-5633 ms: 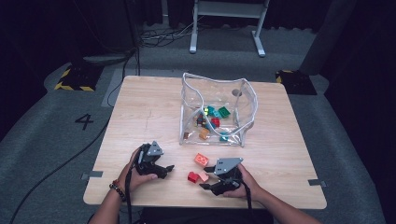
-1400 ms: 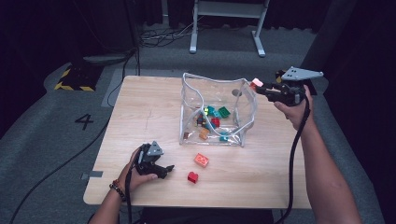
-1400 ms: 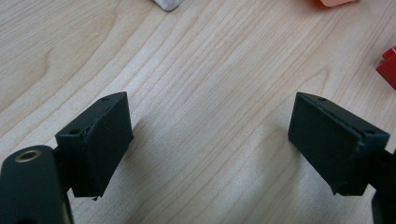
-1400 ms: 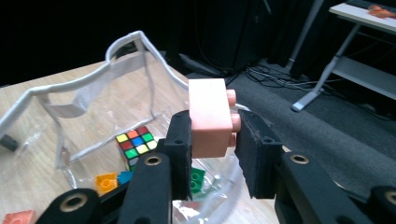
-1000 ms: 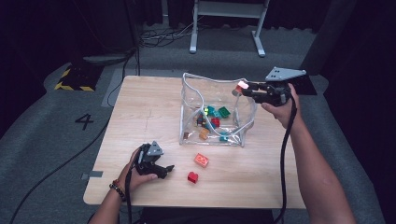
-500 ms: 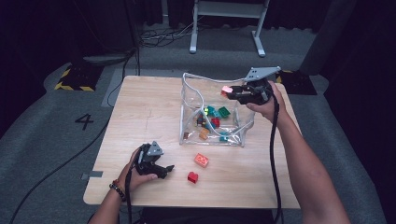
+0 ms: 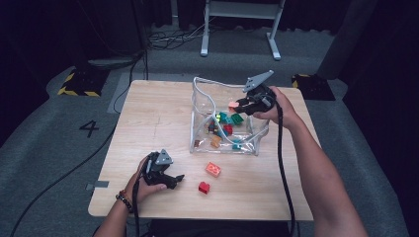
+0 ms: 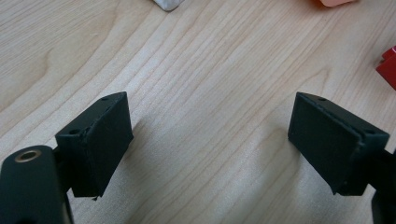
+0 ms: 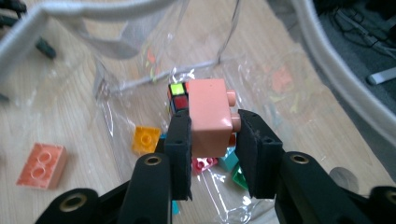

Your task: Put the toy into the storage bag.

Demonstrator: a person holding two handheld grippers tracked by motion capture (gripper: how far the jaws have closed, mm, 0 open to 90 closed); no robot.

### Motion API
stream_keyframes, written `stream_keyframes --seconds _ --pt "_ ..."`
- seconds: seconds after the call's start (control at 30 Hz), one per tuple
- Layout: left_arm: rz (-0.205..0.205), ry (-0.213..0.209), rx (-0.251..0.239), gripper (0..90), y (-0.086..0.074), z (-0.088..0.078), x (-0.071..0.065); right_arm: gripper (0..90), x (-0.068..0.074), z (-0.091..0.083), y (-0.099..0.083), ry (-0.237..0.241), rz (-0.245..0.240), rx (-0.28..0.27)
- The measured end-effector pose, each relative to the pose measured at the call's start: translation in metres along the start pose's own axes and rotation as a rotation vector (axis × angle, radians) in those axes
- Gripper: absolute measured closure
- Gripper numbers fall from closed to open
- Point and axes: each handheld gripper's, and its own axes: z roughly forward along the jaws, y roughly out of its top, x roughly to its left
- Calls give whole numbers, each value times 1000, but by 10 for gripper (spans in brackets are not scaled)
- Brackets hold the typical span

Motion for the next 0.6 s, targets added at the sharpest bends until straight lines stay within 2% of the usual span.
stream_keyframes --seconds 0.03,0.17,0.23,0.27,0.33,0.43,0.6 --pt "0 0 0 138 0 0 0 667 1 4 2 4 -13 33" --pt "0 -1 0 138 0 0 0 667 1 13 3 8 -36 111" --pt "0 -1 0 138 0 0 0 666 0 14 3 6 -38 120" --pt "0 -1 0 138 0 0 0 667 -1 16 1 10 -33 157" --pt "0 -1 0 138 0 0 0 667 0 17 -1 12 -32 194" --pt "0 0 0 138 0 0 0 666 -2 15 -5 30 -43 223" --pt "0 -1 0 138 0 0 0 666 -7 3 -17 27 -38 246"
